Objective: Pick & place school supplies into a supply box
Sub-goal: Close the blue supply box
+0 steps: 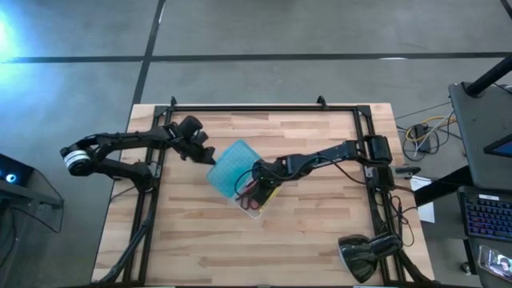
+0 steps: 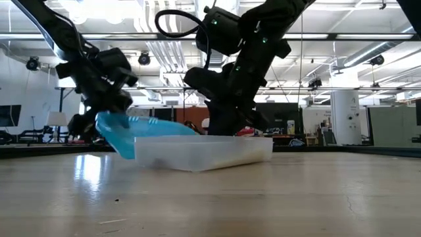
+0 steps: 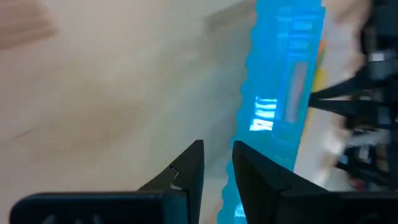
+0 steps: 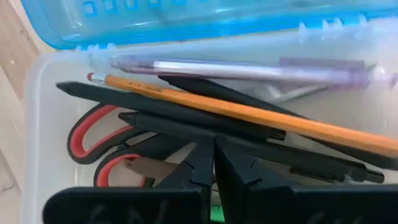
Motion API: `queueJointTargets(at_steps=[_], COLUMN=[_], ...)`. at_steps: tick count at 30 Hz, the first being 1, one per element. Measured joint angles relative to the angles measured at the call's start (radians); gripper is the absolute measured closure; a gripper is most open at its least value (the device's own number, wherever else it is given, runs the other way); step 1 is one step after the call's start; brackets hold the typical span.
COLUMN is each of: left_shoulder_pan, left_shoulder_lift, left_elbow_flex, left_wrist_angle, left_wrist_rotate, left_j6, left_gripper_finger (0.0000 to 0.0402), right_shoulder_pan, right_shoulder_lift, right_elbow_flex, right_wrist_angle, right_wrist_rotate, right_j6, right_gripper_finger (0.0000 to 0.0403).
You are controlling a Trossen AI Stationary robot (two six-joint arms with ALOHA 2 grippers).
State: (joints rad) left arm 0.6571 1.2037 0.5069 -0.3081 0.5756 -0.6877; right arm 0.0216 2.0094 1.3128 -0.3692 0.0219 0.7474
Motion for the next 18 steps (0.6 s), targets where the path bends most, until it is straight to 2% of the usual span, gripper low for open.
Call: queueJointTargets(at_steps=[9, 18], left_shoulder_pan=[0.0, -0.024], left_shoulder_lift=[0.0, 0.001], left_elbow_flex=[0.065, 0.064], left_wrist_angle=[0.072, 0.205], left_wrist_rotate=[0.218, 0.274], left_j6=[-0.027, -0.124], left_gripper_finger=[0.0331, 0.0331], right_shoulder_pan=[0.0, 0.0], right_shoulder_lift=[0.0, 0.0], right_elbow_flex=[0.0, 0.0], right_wrist_angle=[-0.008, -0.023], right_wrist_rotate=[0.002, 0.007], right_j6=[-0.036, -0.049], right_gripper_finger=[0.0394, 0.0394])
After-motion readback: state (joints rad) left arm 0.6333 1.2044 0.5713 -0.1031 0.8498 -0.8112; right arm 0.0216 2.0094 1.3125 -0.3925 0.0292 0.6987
